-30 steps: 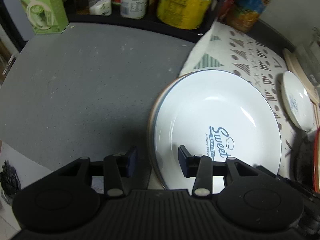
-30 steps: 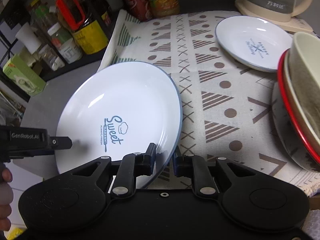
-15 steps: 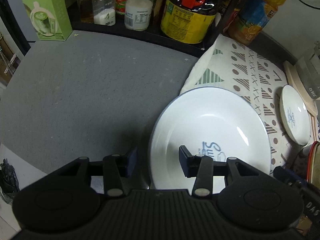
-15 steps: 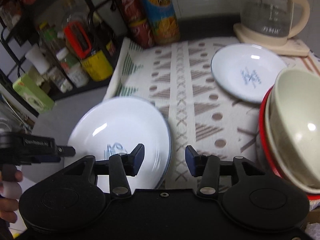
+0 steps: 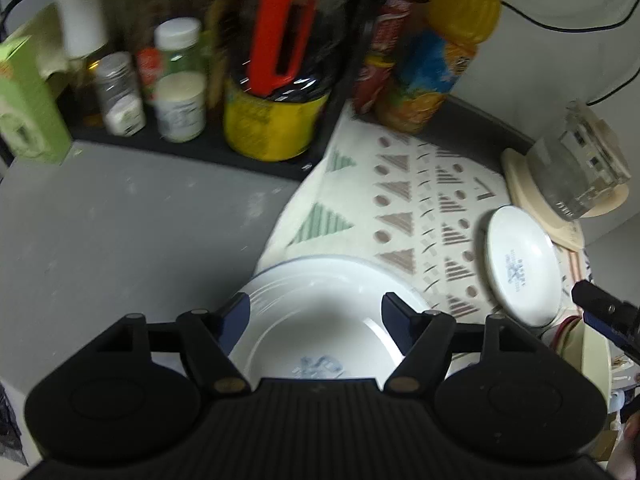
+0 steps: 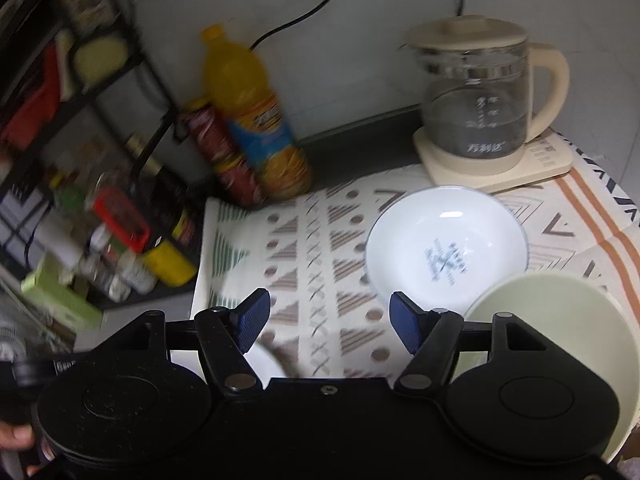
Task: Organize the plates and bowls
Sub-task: 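Move both grippers toward the small white 'Bakery' plate by the kettle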
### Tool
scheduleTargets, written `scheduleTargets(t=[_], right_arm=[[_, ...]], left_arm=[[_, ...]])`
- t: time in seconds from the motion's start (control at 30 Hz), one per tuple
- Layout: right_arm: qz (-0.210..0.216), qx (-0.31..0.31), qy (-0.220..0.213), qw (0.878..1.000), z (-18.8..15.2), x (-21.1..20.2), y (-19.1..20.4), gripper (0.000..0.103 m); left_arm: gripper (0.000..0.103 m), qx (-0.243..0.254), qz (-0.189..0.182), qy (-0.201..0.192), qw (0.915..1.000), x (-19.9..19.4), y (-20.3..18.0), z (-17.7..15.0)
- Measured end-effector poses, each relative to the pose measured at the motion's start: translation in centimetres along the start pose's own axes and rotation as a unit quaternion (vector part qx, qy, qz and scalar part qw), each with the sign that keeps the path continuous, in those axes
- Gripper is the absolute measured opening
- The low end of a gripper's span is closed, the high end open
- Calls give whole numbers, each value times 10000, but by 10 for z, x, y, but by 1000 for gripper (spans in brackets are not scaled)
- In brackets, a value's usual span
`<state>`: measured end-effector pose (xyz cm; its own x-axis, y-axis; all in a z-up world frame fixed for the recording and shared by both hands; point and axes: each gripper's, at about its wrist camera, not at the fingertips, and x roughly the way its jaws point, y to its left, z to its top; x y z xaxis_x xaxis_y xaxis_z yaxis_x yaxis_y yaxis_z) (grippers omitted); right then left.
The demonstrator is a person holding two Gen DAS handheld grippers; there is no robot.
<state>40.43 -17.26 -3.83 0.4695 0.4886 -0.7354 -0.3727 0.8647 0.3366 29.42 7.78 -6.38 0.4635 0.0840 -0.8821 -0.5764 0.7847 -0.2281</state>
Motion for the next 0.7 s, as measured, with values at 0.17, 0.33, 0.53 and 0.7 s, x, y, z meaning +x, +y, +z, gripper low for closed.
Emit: scheduleTargets(t=[0.17,0.33,0.53,0.7], right_arm=[[-305,240,-14,9992,18,2,-21,69],[-635,594,40,9962,29,10,-50,69],[-727,1188,53,9902,40,15,-89,69],[-811,1537,172,9846,46,26,-115,69]], left_arm=[[71,211,-219,10,9995,10,-23,17],[71,467,-474,103,9977,27,-49,29],[71,914,-665,300,9931,53,-81,31],[71,1121,-810,448,9894,72,-105,29]])
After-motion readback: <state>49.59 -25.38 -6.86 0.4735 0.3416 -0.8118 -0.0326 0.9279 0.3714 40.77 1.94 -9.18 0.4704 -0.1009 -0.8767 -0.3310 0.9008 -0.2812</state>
